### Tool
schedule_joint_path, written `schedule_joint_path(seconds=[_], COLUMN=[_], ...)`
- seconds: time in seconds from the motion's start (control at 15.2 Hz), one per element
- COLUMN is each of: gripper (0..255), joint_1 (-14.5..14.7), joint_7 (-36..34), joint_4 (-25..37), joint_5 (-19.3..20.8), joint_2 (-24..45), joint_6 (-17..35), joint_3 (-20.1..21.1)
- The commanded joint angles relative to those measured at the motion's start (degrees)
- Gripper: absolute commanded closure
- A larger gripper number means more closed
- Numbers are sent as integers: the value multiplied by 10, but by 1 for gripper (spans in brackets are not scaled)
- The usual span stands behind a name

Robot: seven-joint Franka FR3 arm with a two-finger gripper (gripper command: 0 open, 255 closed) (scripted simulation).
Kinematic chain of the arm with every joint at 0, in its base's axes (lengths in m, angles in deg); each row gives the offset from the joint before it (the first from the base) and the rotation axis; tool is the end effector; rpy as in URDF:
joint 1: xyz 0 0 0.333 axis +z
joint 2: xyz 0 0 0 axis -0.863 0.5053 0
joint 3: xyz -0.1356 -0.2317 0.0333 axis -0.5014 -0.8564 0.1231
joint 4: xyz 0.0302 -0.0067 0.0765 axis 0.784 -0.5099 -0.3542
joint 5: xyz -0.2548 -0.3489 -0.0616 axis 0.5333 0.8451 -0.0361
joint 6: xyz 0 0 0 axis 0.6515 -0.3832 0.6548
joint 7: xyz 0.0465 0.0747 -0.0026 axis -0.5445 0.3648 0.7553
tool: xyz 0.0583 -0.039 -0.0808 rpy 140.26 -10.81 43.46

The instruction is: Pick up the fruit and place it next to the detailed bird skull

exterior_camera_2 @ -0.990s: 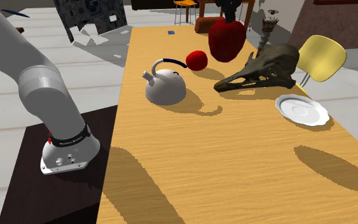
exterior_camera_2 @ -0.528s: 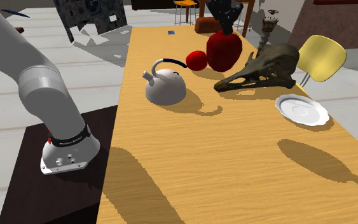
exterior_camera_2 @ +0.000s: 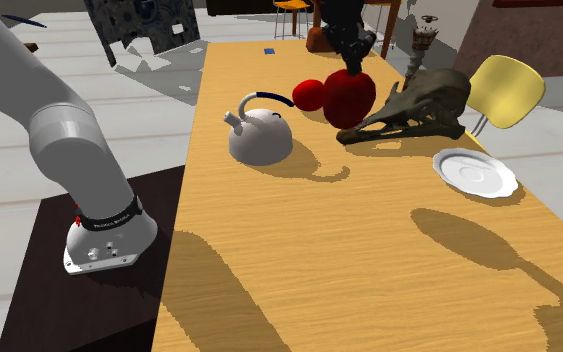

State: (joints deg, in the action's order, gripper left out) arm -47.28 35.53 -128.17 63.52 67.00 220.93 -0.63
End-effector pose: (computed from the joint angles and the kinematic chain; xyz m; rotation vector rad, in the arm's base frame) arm 0.5583 -0.1001 0.4981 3.0494 0.2043 0.6458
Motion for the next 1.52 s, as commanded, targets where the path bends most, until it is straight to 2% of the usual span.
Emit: schedule_joint_path(seconds=[0.0, 0.79, 1.45], gripper=[255, 255, 255], joint_1=[1, 4, 12], joint_7=[2, 17, 41], joint_4=[-12, -82, -127], joint_5=[-2, -16, -43], joint_2=[5, 31, 68], joint_6=[17, 111, 191], joint_3=[-2, -12, -24])
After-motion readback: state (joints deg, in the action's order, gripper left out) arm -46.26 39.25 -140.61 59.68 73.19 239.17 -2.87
